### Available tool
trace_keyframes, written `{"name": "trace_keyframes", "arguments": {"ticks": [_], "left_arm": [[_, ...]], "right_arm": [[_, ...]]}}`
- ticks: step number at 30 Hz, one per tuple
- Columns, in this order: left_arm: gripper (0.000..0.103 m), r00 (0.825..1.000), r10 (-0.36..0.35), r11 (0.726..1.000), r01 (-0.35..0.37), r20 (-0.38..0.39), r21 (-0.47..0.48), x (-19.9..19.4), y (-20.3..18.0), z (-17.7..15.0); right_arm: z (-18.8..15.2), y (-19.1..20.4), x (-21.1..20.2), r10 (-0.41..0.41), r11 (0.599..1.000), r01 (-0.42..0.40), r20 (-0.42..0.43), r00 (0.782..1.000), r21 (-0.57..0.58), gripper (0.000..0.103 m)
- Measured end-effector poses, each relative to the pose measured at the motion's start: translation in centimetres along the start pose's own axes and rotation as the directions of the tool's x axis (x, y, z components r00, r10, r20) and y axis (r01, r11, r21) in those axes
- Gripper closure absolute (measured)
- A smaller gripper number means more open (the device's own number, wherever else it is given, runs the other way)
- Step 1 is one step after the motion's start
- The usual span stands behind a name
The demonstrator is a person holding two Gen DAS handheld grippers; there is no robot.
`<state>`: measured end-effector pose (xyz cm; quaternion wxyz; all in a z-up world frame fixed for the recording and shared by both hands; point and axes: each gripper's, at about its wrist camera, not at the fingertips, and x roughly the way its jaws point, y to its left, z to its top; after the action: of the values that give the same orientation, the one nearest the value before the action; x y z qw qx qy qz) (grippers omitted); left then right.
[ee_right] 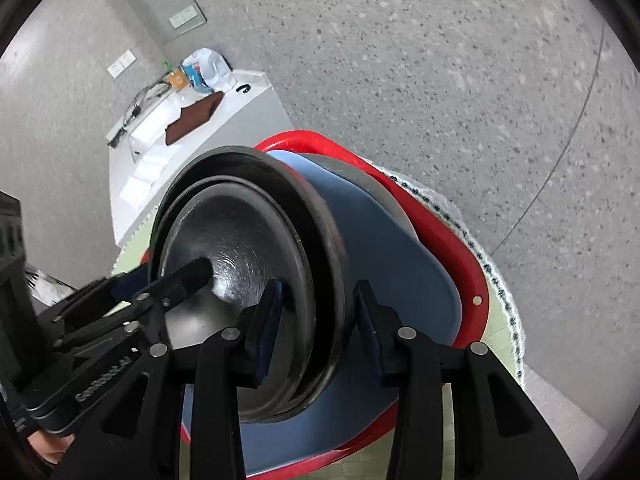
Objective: Organize plates and bowls
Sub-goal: 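Carry the steel bowl stack with both tools and lower it onto the blue plate, then open both tools and pull them back from the red basin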
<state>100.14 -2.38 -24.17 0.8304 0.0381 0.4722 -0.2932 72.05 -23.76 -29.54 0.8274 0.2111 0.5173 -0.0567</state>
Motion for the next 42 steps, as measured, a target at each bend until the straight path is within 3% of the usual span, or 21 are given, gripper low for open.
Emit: {"name": "trace_keyframes", "arguments": {"ticks": [4, 6, 9, 12, 17, 21, 26, 37, 40, 42], "left_arm": [[0.056, 1.0, 0.004, 1.0, -0.004, 0.015, -0.006, -2.2, 0.0, -1.3], [0.038, 0.999, 0.011, 1.0, -0.01, 0.036, -0.017, -4.7, 0.6, -2.6], [0.027, 0.993, 0.037, 0.999, -0.033, 0.109, -0.037, -8.2, 0.7, -4.2], [0.019, 0.982, 0.089, 0.996, -0.082, 0.166, -0.046, -12.2, 0.7, -6.5], [0.009, 0.933, 0.217, 0.976, -0.202, 0.287, -0.082, -20.4, -0.3, -12.3], [0.002, 0.864, 0.33, 0.944, -0.307, 0.38, -0.121, -27.5, -3.1, -18.3], [0.001, 0.809, 0.397, 0.918, -0.352, 0.434, -0.183, -34.7, -7.7, -25.4], [0.001, 0.748, 0.425, 0.905, -0.358, 0.51, -0.228, -45.8, -19.1, -37.7], [0.001, 0.738, 0.433, 0.901, -0.367, 0.518, -0.231, -47.4, -22.0, -40.2], [0.001, 0.722, 0.442, 0.897, -0.374, 0.533, -0.237, -48.4, -24.6, -41.9]], "right_arm": [[-0.1, 0.3, -0.1, -0.024, 0.999, 0.024, 0.014, 1.0, -0.022, 0.051], [-0.3, 0.2, -0.4, -0.022, 1.0, 0.022, 0.023, 0.999, -0.021, 0.044], [-1.0, 0.3, -1.6, -0.02, 0.999, 0.021, 0.057, 0.998, -0.025, 0.029], [-1.9, 0.7, -3.2, -0.032, 0.999, 0.036, 0.093, 0.995, -0.036, 0.024], [-5.5, 3.0, -8.7, -0.052, 0.992, 0.074, 0.205, 0.977, -0.099, 0.02], [-10.4, 5.5, -14.8, -0.016, 0.984, 0.07, 0.313, 0.95, -0.162, 0.004], [-17.6, 7.7, -23.1, 0.067, 0.973, 0.029, 0.402, 0.913, -0.228, 0.0], [-27.4, 6.5, -35.9, 0.139, 0.963, 0.011, 0.534, 0.834, -0.268, 0.0], [-29.5, 5.2, -38.2, 0.158, 0.96, 0.003, 0.549, 0.821, -0.281, 0.0], [-30.7, 4.2, -39.4, 0.171, 0.956, 0.0, 0.556, 0.814, -0.294, 0.0]]}}
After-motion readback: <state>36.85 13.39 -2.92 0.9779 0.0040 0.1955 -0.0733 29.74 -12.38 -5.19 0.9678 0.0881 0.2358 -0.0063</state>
